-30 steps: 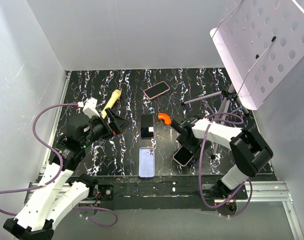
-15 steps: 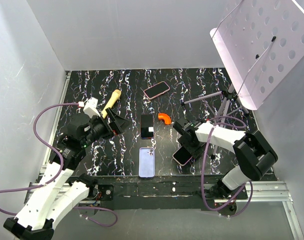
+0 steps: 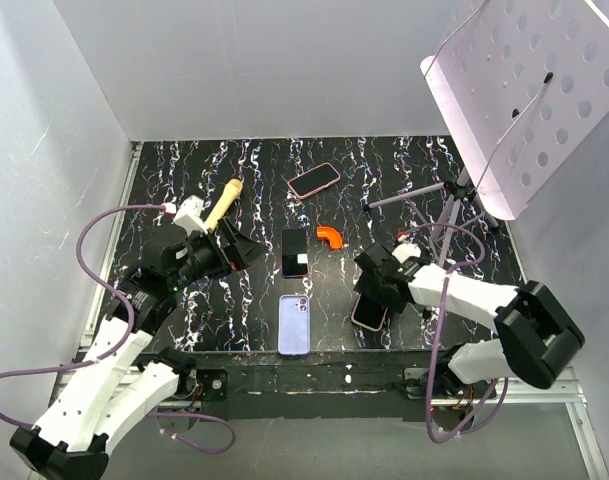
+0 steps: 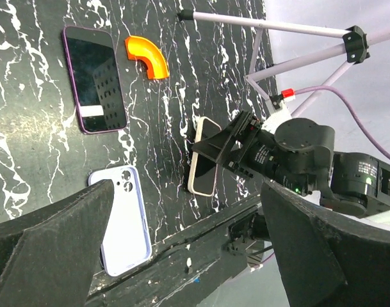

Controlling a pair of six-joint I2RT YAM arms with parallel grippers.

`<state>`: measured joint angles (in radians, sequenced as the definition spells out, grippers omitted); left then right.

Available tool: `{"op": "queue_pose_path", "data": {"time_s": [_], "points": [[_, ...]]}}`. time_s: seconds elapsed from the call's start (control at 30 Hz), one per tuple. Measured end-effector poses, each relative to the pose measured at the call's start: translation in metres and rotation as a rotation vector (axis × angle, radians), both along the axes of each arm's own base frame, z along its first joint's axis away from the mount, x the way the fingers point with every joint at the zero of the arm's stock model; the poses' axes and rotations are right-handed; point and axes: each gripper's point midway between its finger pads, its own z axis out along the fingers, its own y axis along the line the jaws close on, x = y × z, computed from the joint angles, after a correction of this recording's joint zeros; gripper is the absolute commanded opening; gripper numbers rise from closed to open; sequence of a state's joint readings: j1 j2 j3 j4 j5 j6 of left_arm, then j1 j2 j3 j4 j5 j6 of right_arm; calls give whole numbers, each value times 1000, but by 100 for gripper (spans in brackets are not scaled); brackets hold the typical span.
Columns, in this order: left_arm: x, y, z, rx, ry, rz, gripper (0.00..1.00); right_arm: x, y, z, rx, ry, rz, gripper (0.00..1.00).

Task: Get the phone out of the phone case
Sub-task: Pick up the phone at the center of the board.

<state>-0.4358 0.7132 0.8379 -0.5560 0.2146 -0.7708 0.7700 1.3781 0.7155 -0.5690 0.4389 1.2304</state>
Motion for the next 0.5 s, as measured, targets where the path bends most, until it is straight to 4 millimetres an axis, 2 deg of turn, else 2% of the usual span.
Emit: {"op": "queue_pose_path", "data": {"time_s": [0.13,0.17,0.23,0.3,0.4,0.5], "points": [[3,-14,-15,-40,36,-50,100,4,15,5,62,-129,236,1],[4,-20,-22,-59,62,-71,100,3,20,6,80,-162,299,1],[6,-32,-37,-93,122,-110,93,2,30,10,108,-231,415,1],[10,-48,-61,-132,215,-151,90,2,39,15,136,-305,519,1],[11,-59,-91,-159,336,-178,88,1,53,27,181,-415,639,1],[10,-68,-100,-175,380,-196,86,1,62,44,221,-514,710,1]]}}
